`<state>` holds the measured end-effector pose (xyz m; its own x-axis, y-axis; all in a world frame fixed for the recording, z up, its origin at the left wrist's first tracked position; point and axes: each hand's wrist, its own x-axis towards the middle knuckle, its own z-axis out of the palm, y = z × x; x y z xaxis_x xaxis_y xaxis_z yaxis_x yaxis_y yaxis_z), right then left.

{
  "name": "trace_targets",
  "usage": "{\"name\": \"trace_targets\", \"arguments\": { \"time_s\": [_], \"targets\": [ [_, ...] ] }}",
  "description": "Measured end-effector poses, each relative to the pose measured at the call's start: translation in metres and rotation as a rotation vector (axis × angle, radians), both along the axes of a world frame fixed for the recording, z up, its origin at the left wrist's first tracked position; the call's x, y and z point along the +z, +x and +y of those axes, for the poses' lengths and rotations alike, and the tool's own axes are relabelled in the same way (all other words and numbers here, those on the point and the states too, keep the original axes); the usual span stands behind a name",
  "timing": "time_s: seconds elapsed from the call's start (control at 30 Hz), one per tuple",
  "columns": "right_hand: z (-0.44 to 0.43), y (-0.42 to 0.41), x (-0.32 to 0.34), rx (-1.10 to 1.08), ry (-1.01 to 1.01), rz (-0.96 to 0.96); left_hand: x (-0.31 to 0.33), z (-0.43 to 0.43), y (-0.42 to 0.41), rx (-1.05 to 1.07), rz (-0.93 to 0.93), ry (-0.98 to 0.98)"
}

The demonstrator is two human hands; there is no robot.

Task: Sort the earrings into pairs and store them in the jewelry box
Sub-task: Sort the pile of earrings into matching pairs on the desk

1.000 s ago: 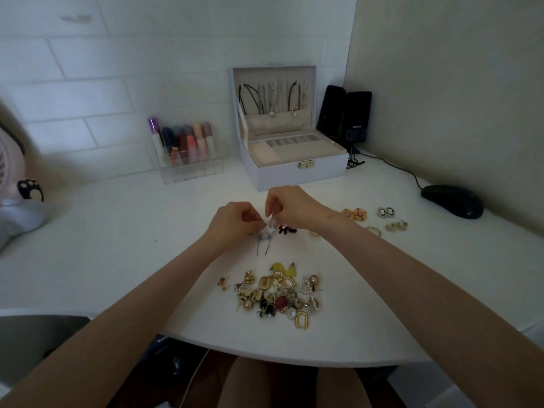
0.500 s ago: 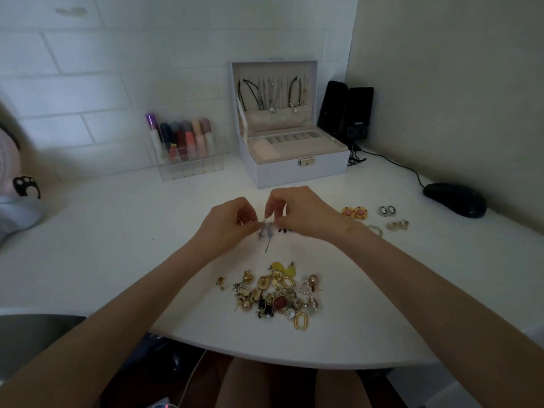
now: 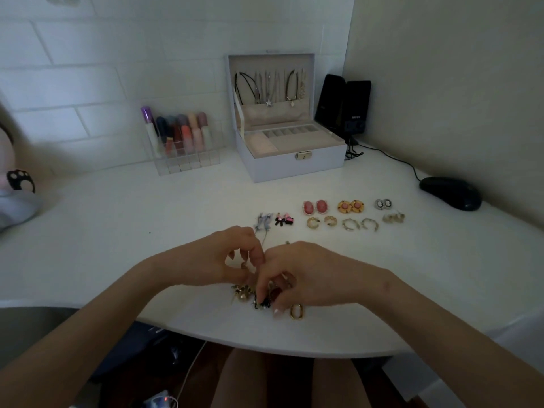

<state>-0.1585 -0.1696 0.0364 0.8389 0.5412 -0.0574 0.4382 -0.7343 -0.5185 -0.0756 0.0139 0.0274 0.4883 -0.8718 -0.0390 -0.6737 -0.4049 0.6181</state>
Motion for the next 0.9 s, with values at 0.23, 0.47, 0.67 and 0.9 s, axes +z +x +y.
{"name": "trace_targets", "arguments": {
  "time_s": [0.23, 0.47, 0.67, 0.9],
  "targets": [
    [0.001, -0.004, -0.011, -0.041, 0.029, -0.105, 0.000, 0.003, -0.002, 0.007, 0.001, -0.048],
    [-0.010, -0.004, 0.003, -0.157, 0.486, 0.028, 0.005, 0.007, -0.007, 0.004, 0.011, -0.120],
    [-0.021, -0.001, 0.003, -0.237, 0.682, 0.129, 0.000, 0.005, -0.018, -0.057, 0.004, -0.080],
    [-0.026, 0.007, 0.001, -0.322, 0.736, 0.101, -0.001, -0.015, -0.020, 0.258, 0.013, -0.254]
  ]
}}
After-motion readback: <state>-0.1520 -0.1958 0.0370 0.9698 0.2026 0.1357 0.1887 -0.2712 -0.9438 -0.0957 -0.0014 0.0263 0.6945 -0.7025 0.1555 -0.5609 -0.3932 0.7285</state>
